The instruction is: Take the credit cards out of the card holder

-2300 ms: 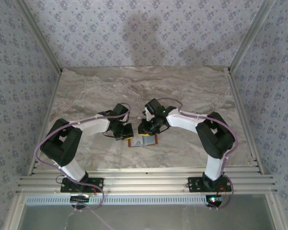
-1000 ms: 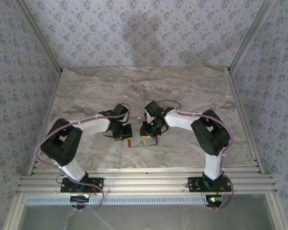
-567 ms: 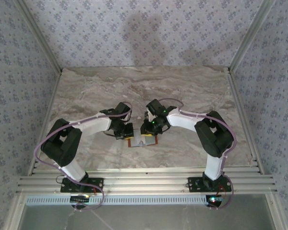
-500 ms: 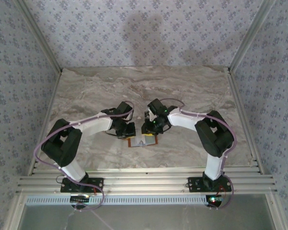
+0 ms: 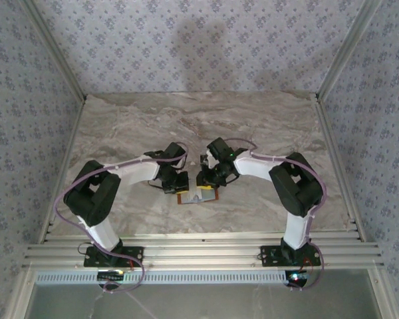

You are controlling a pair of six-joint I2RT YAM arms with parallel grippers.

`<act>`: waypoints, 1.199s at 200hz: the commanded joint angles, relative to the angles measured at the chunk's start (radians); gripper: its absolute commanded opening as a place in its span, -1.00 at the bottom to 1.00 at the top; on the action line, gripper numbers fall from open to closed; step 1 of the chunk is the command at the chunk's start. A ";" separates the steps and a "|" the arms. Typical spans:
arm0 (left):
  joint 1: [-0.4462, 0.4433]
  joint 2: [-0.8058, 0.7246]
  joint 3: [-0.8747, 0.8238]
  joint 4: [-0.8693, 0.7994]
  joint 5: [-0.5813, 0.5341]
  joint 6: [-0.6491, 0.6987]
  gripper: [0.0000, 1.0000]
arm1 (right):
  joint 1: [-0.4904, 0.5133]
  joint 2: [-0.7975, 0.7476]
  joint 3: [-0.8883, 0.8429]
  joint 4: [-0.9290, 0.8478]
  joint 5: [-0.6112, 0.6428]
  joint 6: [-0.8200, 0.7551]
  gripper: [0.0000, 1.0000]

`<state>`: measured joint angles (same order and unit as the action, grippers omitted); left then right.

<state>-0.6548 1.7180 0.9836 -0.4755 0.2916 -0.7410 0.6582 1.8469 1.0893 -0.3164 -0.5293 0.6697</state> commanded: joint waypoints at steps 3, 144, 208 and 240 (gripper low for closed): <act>-0.005 0.034 0.001 -0.061 -0.045 0.023 -0.76 | -0.011 0.024 -0.020 0.020 -0.037 -0.001 -0.52; -0.007 0.046 0.011 -0.069 -0.047 0.020 -0.76 | -0.048 0.024 -0.114 0.209 -0.205 0.045 -0.60; -0.006 0.045 0.014 -0.074 -0.048 0.024 -0.76 | -0.046 0.039 -0.090 0.140 -0.187 0.015 -0.68; -0.006 0.037 0.014 -0.085 -0.056 0.027 -0.76 | -0.048 0.025 -0.083 0.099 -0.151 -0.001 -0.76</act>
<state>-0.6567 1.7245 0.9970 -0.4946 0.2871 -0.7364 0.6090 1.8664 0.9997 -0.1135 -0.6811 0.6800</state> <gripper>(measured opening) 0.120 0.135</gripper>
